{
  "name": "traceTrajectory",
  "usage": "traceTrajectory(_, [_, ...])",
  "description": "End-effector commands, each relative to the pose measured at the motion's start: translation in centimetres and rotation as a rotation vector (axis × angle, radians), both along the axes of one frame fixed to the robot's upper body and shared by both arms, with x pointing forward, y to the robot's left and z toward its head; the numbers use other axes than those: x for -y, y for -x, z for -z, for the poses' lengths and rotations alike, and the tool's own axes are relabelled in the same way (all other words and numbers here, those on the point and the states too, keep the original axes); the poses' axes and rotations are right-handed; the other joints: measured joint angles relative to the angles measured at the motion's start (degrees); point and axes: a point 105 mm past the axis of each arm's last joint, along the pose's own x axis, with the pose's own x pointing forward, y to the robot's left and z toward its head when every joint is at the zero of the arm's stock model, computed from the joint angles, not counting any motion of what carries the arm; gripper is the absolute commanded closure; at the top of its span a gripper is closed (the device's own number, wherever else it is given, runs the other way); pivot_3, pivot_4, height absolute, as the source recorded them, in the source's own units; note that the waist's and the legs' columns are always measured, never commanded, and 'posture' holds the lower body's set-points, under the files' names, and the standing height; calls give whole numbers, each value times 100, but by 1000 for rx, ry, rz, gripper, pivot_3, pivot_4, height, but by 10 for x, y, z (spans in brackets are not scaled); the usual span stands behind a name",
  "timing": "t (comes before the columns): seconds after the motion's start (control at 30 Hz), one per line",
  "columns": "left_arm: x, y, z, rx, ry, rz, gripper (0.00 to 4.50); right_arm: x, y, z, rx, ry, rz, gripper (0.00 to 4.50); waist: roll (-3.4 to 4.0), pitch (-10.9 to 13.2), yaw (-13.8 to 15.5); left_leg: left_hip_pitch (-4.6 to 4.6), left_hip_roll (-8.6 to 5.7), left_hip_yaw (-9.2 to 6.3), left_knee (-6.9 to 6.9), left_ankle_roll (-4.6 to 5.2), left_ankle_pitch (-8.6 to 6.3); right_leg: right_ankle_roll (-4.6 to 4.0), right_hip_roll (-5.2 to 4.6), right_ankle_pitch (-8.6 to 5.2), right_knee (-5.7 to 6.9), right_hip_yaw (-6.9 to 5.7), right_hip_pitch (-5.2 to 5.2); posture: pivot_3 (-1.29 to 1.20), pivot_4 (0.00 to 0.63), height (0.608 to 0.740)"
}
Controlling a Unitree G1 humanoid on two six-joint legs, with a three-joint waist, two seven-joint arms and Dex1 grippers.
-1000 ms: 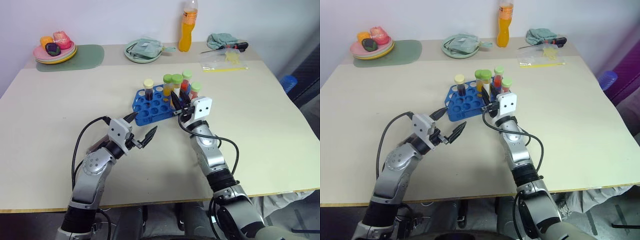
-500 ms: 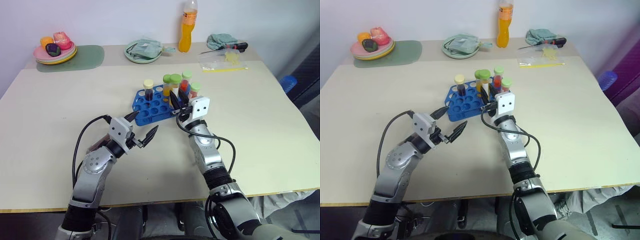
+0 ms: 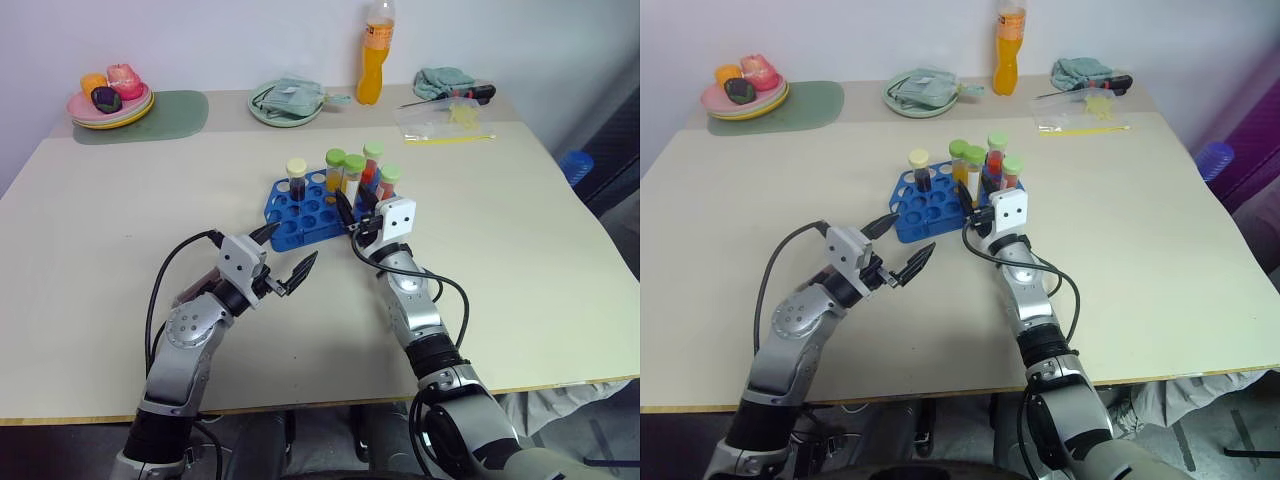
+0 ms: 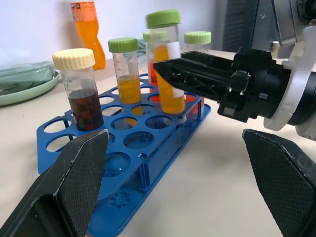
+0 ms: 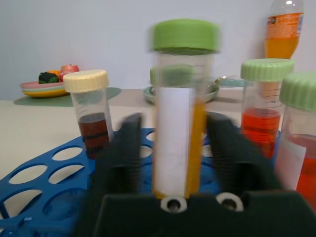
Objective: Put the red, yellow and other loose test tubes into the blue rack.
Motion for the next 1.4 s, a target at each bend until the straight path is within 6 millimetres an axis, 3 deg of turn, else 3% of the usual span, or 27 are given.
traceTrajectory(0.03, [-8,5,-22,69,-41,-15,0,3,14,-39,148,37,-32,775,1,1,2,0,0,0,0,0,0,0,0,0,1,0,0,0,150,740])
traceTrajectory(0.2, [-43,0,-43,-34,-115,-62,0,7,52,-49,154,230,-264,775,1,1,23,0,-1,-5,2,0,0,0,0,-1,4,-1,1,0,150,740])
traceTrajectory(0.37, [-93,-4,-37,-333,-455,-143,0,16,107,-35,56,529,-583,775,-1,4,4,4,0,-9,2,1,0,-3,4,-7,9,-2,2,0,150,740])
traceTrajectory(0.57, [-129,-7,-23,-737,-661,-258,0,24,125,-45,4,616,-697,775,-9,8,23,12,2,-8,4,1,-1,-15,11,-21,17,-2,9,0,150,740])
traceTrajectory(0.77, [-99,-9,-12,-894,-747,-102,0,17,139,-46,-19,674,-819,775,-18,12,37,4,-2,-9,9,2,-1,-6,10,-22,14,-2,8,0,150,740])
traceTrajectory(0.93, [-102,-17,1,-940,-845,-107,0,13,141,-45,-19,675,-820,775,-20,13,6,3,-4,-8,9,1,-1,-6,12,-22,19,-1,3,0,150,740])
traceTrajectory(1.13, [-107,-21,1,-952,-874,-97,0,9,143,-43,-16,660,-808,775,-22,14,24,2,-2,-8,10,2,-1,-7,13,-23,22,0,1,0,150,740])
traceTrajectory(1.27, [-109,-22,2,-951,-894,-103,1814,6,145,-40,-14,662,-806,713,-22,14,33,2,-2,-9,11,1,-1,-7,12,-23,23,0,1,0,150,740])
traceTrajectory(1.37, [-111,-22,1,-940,-905,-115,3419,6,145,-40,-13,661,-807,713,-22,14,28,2,-2,-9,11,1,-1,-7,12,-23,23,0,1,0,150,740])
traceTrajectory(1.4, [-113,-23,0,-928,-912,-122,3710,5,145,-40,-12,661,-808,713,-22,14,27,2,-2,-9,11,2,-1,-7,12,-23,24,-1,1,0,150,740])
